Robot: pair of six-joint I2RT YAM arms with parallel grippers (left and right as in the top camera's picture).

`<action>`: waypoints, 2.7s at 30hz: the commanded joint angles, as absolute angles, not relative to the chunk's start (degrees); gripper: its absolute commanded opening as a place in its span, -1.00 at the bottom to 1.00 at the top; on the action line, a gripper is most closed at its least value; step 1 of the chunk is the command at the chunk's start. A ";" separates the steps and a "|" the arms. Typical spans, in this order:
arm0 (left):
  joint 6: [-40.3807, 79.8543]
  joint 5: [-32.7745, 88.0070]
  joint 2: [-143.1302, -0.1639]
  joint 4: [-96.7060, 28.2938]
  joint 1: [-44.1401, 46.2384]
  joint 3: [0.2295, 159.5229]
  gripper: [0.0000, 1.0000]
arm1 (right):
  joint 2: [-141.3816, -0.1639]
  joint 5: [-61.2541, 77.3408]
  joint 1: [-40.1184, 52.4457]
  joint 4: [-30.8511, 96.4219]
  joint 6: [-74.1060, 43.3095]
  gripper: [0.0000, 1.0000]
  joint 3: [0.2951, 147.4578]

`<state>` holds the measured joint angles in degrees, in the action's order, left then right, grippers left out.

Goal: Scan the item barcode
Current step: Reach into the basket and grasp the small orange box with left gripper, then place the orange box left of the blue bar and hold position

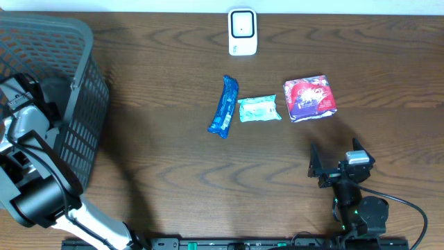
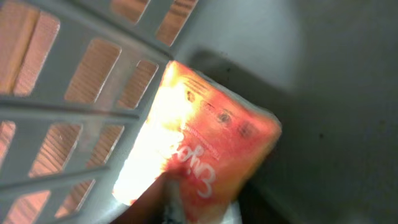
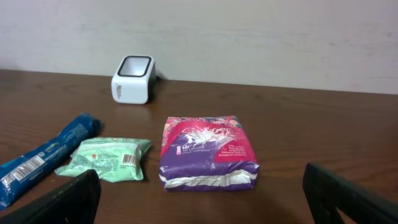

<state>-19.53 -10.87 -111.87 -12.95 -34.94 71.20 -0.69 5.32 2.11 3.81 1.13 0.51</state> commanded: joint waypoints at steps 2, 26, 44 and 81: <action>-19.86 -9.47 -112.97 -13.41 -35.05 71.48 -0.85 | -0.38 5.04 1.58 3.92 1.13 0.98 0.32; 18.04 26.52 -70.43 -6.87 -24.53 71.48 -0.86 | -0.38 5.02 1.58 3.92 1.13 0.98 0.32; 19.55 -8.99 -82.11 -23.99 17.17 71.48 -0.85 | -0.38 5.02 1.58 3.92 1.13 0.99 0.32; 17.82 -9.69 -76.51 -34.35 17.69 71.50 0.96 | -0.38 5.04 1.58 3.92 1.13 0.98 0.32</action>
<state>19.42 -8.69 -78.56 -30.11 19.35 71.22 -0.67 5.30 2.11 3.84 1.10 0.51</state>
